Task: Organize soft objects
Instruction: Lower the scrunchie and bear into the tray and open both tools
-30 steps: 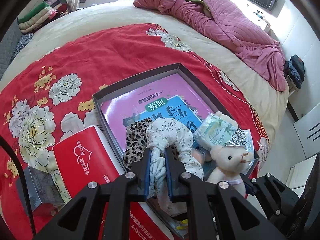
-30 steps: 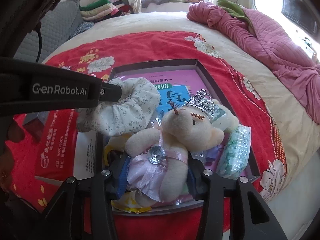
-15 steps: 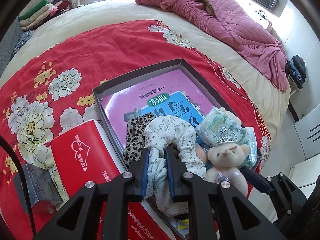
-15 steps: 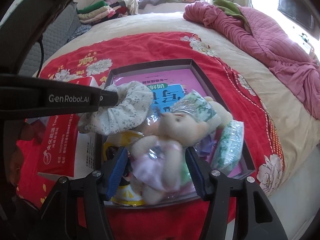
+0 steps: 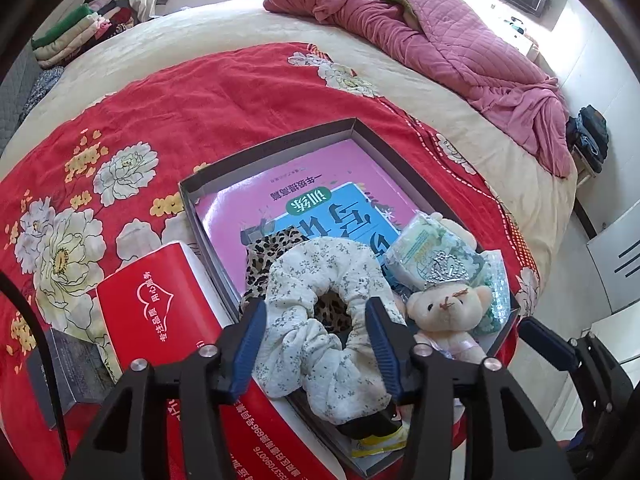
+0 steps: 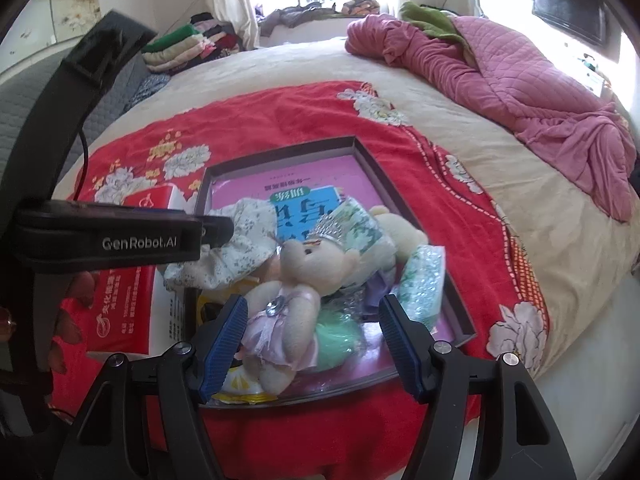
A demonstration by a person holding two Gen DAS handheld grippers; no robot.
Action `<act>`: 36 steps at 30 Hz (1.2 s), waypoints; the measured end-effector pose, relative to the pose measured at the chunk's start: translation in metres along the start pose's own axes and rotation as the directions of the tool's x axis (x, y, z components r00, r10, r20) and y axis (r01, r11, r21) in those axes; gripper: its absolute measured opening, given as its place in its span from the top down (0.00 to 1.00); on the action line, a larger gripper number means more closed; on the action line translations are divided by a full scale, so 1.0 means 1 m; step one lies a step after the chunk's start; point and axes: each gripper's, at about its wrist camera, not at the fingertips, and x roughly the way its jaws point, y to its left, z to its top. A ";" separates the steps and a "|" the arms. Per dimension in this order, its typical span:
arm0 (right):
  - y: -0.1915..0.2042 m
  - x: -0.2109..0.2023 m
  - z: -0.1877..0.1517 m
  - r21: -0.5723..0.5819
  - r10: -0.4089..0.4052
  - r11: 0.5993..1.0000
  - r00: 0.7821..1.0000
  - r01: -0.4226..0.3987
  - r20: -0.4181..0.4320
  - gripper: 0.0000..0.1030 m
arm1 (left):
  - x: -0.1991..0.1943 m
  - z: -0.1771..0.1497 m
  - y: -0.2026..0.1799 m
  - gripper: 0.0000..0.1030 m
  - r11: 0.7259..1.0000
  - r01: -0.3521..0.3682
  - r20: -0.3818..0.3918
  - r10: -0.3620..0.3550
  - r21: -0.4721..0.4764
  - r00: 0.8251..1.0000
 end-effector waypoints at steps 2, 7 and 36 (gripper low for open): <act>-0.002 -0.004 0.000 0.013 -0.002 1.000 1.000 0.002 0.006 0.32 | -0.003 -0.001 0.000 0.42 1.000 -0.005 0.007 0.005 -0.002 1.000; -0.003 -0.009 0.001 0.021 -0.014 1.000 1.000 0.014 0.009 0.32 | -0.010 -0.002 0.002 0.35 1.000 -0.016 0.021 0.016 -0.010 1.000; -0.002 -0.078 -0.006 0.112 -0.096 0.990 0.992 0.087 0.082 0.27 | -0.094 -0.062 0.012 0.15 0.998 -0.047 0.148 0.042 0.034 0.988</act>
